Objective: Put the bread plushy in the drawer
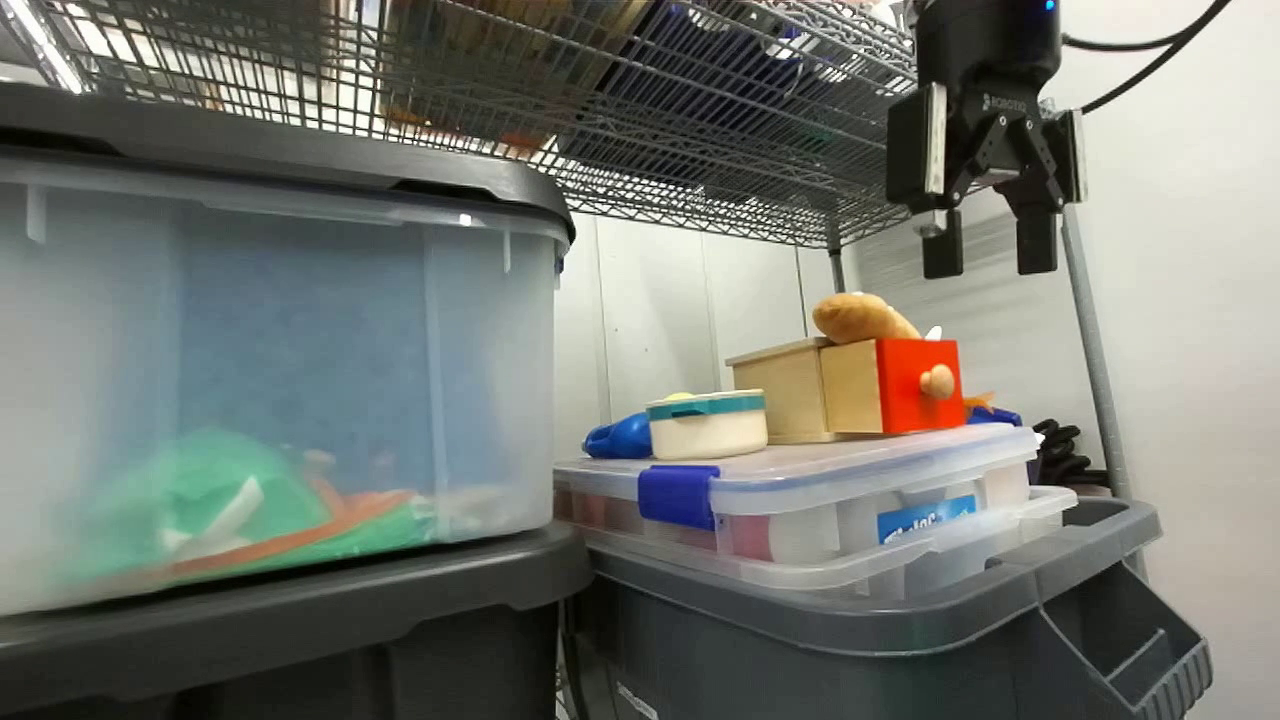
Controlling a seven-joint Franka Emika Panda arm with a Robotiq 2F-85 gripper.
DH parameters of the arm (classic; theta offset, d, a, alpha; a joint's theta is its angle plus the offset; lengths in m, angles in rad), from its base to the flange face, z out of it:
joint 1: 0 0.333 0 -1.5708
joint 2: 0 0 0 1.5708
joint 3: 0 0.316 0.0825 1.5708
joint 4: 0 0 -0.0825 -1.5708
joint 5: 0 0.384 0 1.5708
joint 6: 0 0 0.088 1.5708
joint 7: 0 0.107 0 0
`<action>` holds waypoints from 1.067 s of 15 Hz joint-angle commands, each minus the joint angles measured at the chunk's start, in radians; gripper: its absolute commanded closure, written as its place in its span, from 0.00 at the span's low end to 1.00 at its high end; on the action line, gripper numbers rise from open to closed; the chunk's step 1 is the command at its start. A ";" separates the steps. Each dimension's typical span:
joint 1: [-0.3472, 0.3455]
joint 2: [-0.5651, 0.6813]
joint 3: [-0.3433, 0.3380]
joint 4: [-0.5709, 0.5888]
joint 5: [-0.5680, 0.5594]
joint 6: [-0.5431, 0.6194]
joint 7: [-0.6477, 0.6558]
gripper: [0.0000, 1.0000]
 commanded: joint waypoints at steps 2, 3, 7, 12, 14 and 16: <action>-0.002 -0.066 0.010 -0.017 -0.013 -0.061 0.010 0.00; -0.008 -0.078 0.017 -0.027 -0.024 -0.050 0.025 0.00; -0.003 -0.103 0.012 -0.051 -0.012 -0.041 0.015 0.00; 0.000 -0.082 0.004 -0.045 -0.001 -0.037 0.004 0.00; 0.000 -0.082 0.004 -0.045 -0.001 -0.037 0.004 0.00; 0.000 -0.082 0.004 -0.045 -0.001 -0.037 0.004 0.00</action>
